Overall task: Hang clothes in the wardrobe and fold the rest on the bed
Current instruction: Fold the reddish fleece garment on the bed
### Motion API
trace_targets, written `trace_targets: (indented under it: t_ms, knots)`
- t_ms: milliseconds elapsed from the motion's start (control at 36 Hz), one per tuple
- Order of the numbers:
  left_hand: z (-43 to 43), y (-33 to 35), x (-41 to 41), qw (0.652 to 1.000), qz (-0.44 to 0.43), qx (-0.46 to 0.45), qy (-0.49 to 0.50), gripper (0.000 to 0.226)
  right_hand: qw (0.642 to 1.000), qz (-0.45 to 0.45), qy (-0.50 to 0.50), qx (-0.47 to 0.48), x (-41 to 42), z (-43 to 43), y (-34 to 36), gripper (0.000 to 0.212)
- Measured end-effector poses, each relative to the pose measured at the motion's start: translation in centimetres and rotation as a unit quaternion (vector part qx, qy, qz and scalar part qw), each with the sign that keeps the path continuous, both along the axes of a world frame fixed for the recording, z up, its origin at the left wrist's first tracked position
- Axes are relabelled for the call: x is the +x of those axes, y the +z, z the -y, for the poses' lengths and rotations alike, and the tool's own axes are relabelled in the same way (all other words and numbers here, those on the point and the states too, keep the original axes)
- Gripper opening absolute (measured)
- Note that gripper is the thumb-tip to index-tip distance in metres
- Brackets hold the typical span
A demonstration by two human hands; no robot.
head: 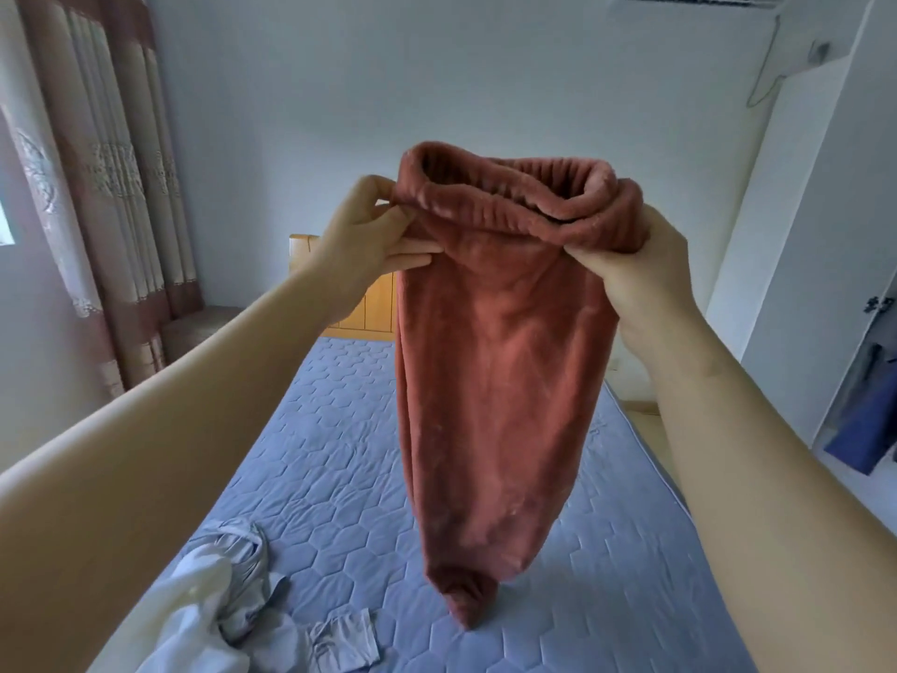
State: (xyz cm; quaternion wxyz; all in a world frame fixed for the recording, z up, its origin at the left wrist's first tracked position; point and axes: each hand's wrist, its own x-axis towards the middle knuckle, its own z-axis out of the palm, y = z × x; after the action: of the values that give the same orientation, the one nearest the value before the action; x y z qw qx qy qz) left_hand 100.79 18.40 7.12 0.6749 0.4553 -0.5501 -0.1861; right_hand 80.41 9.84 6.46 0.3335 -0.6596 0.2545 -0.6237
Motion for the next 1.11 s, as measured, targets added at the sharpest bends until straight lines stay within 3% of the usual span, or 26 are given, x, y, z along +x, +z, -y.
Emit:
trace_targets:
  t_ms: [194, 361, 556, 722, 889, 1028, 1111]
  knots:
    - [-7.4, -4.2, -2.0, 0.999, 0.02, 0.045, 0.023, 0.018, 0.991, -0.027, 0.108, 0.07, -3.1, -6.9, -4.4, 0.03]
    - [-13.3, -5.3, -2.2, 0.997, 0.036, 0.07, 0.024, 0.02, 0.984, -0.026, 0.144, 0.104, -4.0, -13.4, -5.2, 0.03]
    - [-19.1, -4.2, -2.1, 0.993, -0.014, 0.096, -0.061, 0.019, 0.977, -0.003, 0.174, 0.127, -3.9, -19.6, -3.7, 0.023]
    - [-21.5, -5.8, -2.1, 0.986, -0.062, 0.139, -0.067, 0.017, 0.967, -0.009, 0.179, 0.182, -3.4, -22.2, -5.5, 0.023]
    - [-20.3, -8.7, -2.4, 0.968, -0.1, 0.223, -0.054, 0.013, 0.958, -0.112, 0.094, 0.247, -3.2, -19.9, -8.9, 0.017]
    - [-15.2, -13.7, -2.2, 0.939, -0.121, 0.322, -0.019, 0.011, 0.925, -0.284, -0.018, 0.253, -1.5, -15.7, -14.1, 0.027]
    - [-9.7, -14.9, -2.3, 0.931, -0.124, 0.343, 0.024, 0.004, 0.913, -0.309, -0.062, 0.258, -0.6, -10.8, -15.8, 0.028]
